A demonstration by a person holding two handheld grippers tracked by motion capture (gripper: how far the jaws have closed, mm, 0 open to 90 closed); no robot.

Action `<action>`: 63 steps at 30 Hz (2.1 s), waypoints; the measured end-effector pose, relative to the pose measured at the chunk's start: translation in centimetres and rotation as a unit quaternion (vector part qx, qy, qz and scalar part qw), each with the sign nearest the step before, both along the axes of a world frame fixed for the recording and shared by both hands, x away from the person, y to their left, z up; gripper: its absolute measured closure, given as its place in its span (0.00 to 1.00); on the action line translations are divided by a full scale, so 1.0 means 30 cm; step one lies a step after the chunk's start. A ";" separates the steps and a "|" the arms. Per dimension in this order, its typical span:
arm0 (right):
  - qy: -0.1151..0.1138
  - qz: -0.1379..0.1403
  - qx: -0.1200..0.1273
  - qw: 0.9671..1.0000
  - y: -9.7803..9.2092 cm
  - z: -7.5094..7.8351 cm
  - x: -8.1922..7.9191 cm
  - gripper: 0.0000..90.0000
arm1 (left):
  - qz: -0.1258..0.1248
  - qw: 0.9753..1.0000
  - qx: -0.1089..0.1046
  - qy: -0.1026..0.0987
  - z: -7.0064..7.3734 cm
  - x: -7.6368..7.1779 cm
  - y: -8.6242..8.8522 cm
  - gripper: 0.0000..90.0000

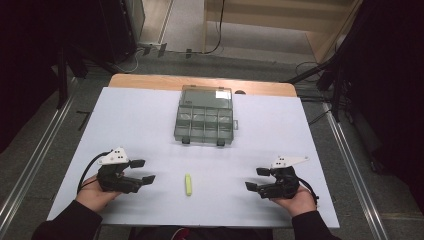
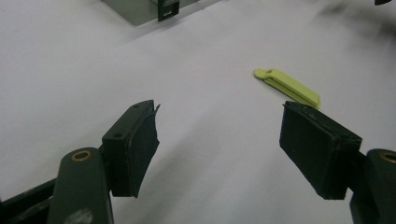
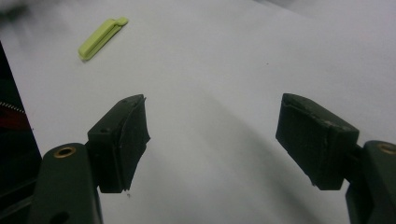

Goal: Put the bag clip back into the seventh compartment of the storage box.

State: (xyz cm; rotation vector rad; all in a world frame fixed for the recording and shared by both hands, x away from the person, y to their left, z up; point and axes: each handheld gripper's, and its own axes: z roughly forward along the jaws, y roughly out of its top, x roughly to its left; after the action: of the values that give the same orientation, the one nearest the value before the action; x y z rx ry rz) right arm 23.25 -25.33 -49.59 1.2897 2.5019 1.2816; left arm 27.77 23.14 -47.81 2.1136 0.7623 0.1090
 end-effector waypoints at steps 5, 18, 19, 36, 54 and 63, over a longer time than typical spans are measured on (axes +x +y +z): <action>0.001 0.008 0.000 1.000 0.003 0.009 0.015 0.29 | 0.000 1.000 -0.001 -0.001 0.001 0.000 0.000 0.30; 0.003 0.032 -0.007 0.999 0.061 0.054 0.067 0.28 | 0.003 1.000 0.001 0.000 -0.001 0.001 0.000 0.30; 0.003 0.032 -0.007 0.999 0.061 0.054 0.067 0.28 | 0.003 1.000 0.001 0.000 -0.001 0.001 0.000 0.30; 0.004 0.056 -0.016 0.998 0.142 0.086 0.117 0.28 | 0.003 1.000 0.002 -0.001 -0.002 -0.001 0.000 0.30; 0.008 0.080 -0.021 0.997 0.239 0.109 0.152 0.28 | -0.007 1.000 -0.007 -0.006 0.000 -0.006 0.001 0.30; 0.015 0.099 -0.022 0.995 0.311 0.097 0.166 0.28 | -0.008 1.000 -0.003 -0.007 -0.001 -0.008 -0.001 0.30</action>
State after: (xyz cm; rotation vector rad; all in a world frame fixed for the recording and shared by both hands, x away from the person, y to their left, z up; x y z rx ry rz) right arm 28.23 -16.01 -46.66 1.0837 2.7196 1.2435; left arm 27.55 23.10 -47.85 2.1120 0.7363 0.1122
